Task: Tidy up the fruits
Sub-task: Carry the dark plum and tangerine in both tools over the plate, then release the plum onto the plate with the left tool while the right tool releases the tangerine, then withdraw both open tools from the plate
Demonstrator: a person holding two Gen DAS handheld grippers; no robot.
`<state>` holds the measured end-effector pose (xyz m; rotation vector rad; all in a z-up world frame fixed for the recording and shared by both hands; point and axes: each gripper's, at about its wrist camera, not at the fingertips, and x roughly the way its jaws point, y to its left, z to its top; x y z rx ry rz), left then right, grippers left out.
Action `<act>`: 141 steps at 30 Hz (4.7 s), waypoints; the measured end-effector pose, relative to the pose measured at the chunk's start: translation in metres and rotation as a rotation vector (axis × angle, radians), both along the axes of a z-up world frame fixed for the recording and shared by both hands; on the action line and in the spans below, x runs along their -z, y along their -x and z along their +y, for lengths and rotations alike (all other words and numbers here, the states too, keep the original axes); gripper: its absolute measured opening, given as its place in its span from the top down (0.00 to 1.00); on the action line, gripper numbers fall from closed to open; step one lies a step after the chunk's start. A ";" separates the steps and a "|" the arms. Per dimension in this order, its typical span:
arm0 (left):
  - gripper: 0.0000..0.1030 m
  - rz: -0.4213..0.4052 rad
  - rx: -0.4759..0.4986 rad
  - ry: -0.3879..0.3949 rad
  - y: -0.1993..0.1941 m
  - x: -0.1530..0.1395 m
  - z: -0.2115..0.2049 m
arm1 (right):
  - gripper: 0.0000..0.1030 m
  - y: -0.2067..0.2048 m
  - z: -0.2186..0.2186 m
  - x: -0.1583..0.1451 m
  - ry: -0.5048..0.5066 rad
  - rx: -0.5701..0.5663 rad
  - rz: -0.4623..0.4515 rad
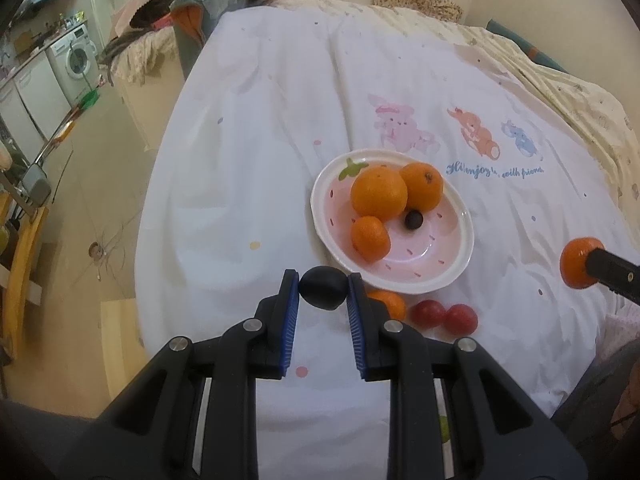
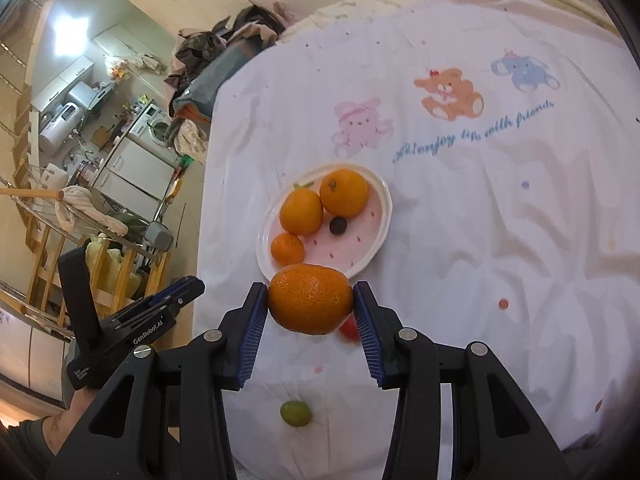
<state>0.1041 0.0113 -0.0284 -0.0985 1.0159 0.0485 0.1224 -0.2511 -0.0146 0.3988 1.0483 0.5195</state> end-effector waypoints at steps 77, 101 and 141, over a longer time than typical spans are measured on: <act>0.79 0.241 0.041 0.152 -0.135 0.068 0.005 | 0.53 -0.132 0.044 0.092 0.102 -0.082 0.212; 0.37 0.164 0.031 0.069 -0.127 0.049 0.002 | 0.30 -0.134 0.037 0.077 0.079 -0.038 0.178; 0.13 -0.055 0.041 0.008 -0.013 -0.021 -0.004 | 0.09 -0.023 -0.012 0.011 0.071 0.088 0.002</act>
